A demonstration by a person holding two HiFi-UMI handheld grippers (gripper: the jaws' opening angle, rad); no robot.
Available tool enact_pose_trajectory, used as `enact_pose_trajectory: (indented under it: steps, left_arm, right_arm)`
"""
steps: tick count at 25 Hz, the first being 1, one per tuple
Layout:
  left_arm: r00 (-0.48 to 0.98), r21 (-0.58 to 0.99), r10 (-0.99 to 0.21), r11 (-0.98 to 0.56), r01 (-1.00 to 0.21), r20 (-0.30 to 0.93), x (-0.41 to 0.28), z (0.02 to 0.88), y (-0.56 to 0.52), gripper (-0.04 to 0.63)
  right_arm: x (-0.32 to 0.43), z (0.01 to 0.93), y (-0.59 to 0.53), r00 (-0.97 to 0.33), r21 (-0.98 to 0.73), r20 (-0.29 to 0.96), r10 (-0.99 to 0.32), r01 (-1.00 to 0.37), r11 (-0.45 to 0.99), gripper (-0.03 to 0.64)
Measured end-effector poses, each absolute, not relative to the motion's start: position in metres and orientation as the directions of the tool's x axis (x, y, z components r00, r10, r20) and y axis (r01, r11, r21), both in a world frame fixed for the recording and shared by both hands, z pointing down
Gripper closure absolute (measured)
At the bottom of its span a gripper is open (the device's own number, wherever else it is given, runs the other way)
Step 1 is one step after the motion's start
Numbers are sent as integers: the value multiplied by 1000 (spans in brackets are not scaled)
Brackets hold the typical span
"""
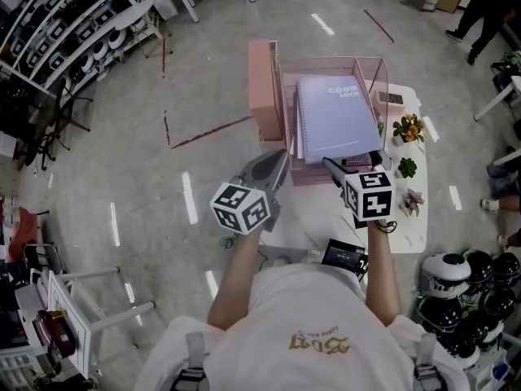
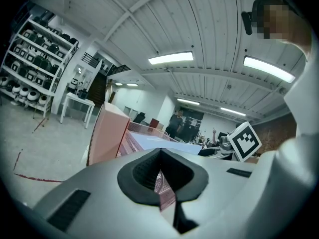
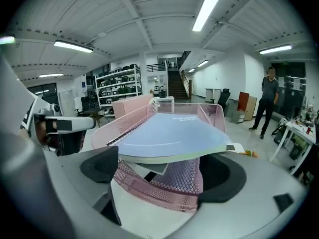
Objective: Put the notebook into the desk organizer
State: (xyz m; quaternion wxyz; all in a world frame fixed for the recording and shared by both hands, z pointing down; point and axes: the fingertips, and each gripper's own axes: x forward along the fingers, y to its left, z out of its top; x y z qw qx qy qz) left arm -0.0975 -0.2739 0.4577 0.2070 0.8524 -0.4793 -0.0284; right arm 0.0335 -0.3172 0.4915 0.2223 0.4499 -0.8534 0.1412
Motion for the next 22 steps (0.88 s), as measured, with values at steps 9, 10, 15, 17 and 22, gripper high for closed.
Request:
enact_pose_trajectory:
  steps: [9, 10, 15, 17, 22]
  left_arm:
    - [542, 373, -826, -460, -805, 151, -95, 457, -269, 580]
    - [542, 375, -827, -459, -806, 152, -96, 458, -268, 580]
    - [549, 380, -822, -465, -800, 150, -96, 458, -266, 580]
    - [552, 382, -821, -468, -797, 146, -96, 457, -264, 580]
    - [558, 378, -817, -475, -794, 147, -91, 456, -258, 580]
  right_arm:
    - [48, 492, -304, -399, 40, 492, -774, -877, 478, 107]
    - [51, 493, -301, -395, 37, 493, -775, -881, 472, 109]
    - [55, 496, -307, -359, 49, 479, -801, -900, 432, 149]
    - [50, 498, -314, -350, 53, 480, -804, -904, 425, 153]
    - [48, 501, -315, -341, 60, 485, -805, -906, 420, 155]
